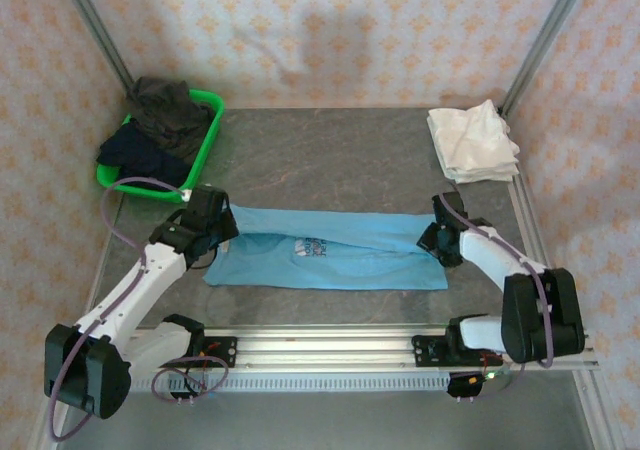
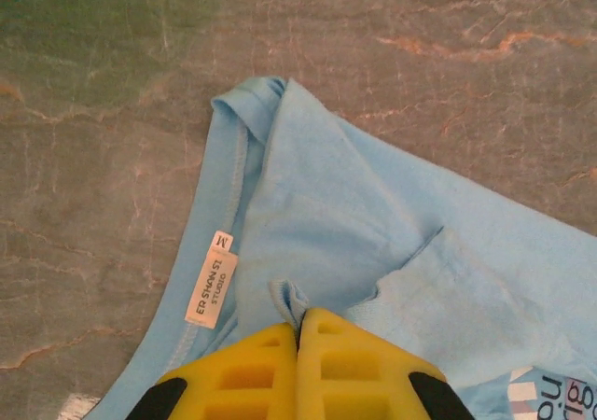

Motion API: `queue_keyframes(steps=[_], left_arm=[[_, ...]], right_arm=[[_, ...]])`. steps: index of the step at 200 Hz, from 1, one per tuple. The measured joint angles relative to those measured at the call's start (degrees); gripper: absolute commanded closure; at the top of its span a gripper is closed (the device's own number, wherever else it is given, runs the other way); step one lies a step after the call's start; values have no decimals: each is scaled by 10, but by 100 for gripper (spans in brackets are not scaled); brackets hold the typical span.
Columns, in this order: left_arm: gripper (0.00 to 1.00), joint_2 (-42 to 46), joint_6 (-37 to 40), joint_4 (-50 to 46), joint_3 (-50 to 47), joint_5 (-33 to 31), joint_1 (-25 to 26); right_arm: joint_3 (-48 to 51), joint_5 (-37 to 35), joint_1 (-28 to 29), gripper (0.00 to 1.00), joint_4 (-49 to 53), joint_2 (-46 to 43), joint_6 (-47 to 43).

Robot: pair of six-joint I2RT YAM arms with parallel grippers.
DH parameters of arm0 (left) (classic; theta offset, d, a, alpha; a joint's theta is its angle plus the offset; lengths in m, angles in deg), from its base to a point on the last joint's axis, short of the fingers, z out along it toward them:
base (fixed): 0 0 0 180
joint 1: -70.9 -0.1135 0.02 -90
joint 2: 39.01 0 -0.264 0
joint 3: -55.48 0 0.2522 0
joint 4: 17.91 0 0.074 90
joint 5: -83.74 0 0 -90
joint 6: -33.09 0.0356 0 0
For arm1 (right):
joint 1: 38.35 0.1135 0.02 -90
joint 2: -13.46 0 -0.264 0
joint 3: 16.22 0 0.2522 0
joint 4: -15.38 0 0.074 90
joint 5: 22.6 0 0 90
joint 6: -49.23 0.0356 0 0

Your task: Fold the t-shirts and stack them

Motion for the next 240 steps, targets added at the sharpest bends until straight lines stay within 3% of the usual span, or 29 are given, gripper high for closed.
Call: queue_keyframes(steps=[28,60,77,136,178,202,240], left_arm=[[100,0,0,-9,2,-1,0],[100,-1,0,-13,3,-4,0],[100,-10,1,-14,11,-4,0],[100,-92,19,-14,116,-11,0],[100,-145,42,-17,217,-16,-14],[100,-96,46,-21,188,-17,-15],[100,24,35,-39,53,-19,1]], right_arm=[[3,4,9,64,-9,-7,15],[1,-8,9,92,-9,-7,23],[-11,-16,9,100,-2,-7,19],[-126,-33,8,100,16,40,-3],[-250,-24,-23,100,30,110,-29],[-255,-19,-28,100,26,102,-38],[-164,-9,-30,100,19,90,-42]])
